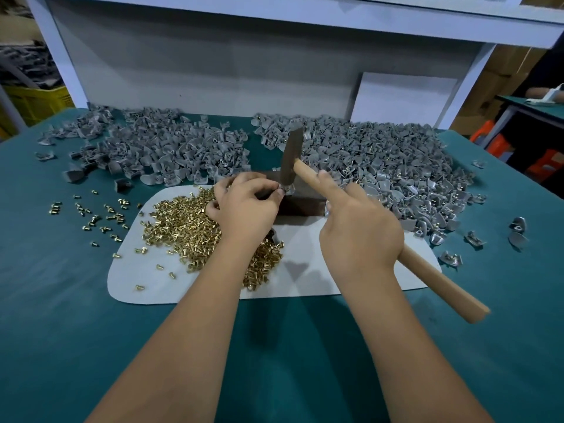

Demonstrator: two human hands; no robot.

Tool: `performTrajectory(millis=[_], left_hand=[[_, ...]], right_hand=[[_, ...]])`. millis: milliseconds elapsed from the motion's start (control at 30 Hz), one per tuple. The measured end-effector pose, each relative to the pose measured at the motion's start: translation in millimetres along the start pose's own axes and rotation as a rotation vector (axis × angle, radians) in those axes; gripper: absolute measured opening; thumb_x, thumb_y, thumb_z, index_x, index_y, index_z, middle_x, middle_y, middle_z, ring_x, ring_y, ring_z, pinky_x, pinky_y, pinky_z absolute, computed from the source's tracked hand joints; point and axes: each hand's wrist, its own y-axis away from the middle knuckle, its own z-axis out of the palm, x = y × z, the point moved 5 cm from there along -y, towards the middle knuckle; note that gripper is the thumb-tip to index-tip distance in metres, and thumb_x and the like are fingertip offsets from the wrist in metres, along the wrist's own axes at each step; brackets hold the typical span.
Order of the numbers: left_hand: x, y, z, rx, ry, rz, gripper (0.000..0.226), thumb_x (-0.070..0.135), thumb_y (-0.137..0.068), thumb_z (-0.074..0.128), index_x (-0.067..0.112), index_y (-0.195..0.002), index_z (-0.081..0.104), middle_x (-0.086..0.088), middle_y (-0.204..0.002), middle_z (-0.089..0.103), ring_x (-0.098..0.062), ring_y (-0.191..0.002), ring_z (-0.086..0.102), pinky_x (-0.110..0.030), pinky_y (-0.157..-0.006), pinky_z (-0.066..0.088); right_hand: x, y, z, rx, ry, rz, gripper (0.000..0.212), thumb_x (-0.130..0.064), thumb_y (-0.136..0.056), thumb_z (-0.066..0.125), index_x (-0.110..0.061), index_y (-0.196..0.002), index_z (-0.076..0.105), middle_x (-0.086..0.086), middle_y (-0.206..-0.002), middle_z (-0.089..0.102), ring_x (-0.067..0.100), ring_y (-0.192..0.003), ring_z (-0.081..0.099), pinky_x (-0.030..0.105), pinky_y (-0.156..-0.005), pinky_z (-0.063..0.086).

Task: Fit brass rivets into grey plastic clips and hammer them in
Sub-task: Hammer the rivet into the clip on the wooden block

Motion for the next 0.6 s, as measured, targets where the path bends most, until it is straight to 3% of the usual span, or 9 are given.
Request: performTrajectory(millis=[133,267,400,533,600], left_hand=[[0,-1,0,0.0,-0.032,-0.018,0.015,0.045,-0.082,0.072,0.045,-0.071,0.063,0.026,-0.121,0.057,-0.014,-0.133,0.024,-0.043,-0.1,0.013],[1,0,-1,-0.004,-0.028,-0.008,0.014,0.044,-0.082,0.072,0.046,-0.072,0.063,0.026,-0.122,0.057,-0.015,-0.132,0.025,-0.041,-0.097,0.013],[2,-1,0,0.009,-0.027,-0.027,0.016,0.044,-0.082,0.073,0.045,-0.069,0.062,0.026,-0.121,0.057,-0.013,-0.132,0.024,-0.041,-0.1,0.013],[2,0,0,0.002,-0.015,-0.003,0.015,0.043,-0.082,0.072,0.046,-0.07,0.063,0.026,-0.12,0.057,-0.014,-0.13,0.025,-0.041,-0.098,0.013],[2,0,0,0.012,-0.014,-0.008,0.019,0.043,-0.082,0.073,0.046,-0.068,0.061,0.026,-0.12,0.058,-0.013,-0.131,0.025,-0.043,-0.1,0.013]], right_hand=[[1,0,-8,0.057,-0.086,0.051,0.056,-0.003,-0.076,0.069,-0.022,-0.128,0.06,0.007,-0.081,0.063,0.03,-0.064,0.057,0.03,-0.055,0.029],[2,1,2,-0.025,0.029,-0.017,0.057,-0.013,-0.09,0.055,-0.034,-0.142,0.042,0.002,-0.099,0.061,0.027,-0.086,0.059,0.033,-0.064,0.028],[1,0,-7,0.026,-0.005,0.043,0.055,-0.004,-0.082,0.063,-0.027,-0.132,0.057,0.006,-0.085,0.062,0.03,-0.074,0.06,0.031,-0.061,0.031],[5,0,0,-0.029,0.022,0.004,0.058,-0.012,-0.09,0.054,-0.034,-0.142,0.041,0.003,-0.099,0.06,0.027,-0.087,0.059,0.032,-0.063,0.029],[5,0,-9,0.024,-0.01,0.05,0.058,-0.003,-0.081,0.063,-0.027,-0.133,0.055,0.008,-0.086,0.062,0.03,-0.072,0.058,0.031,-0.059,0.029]])
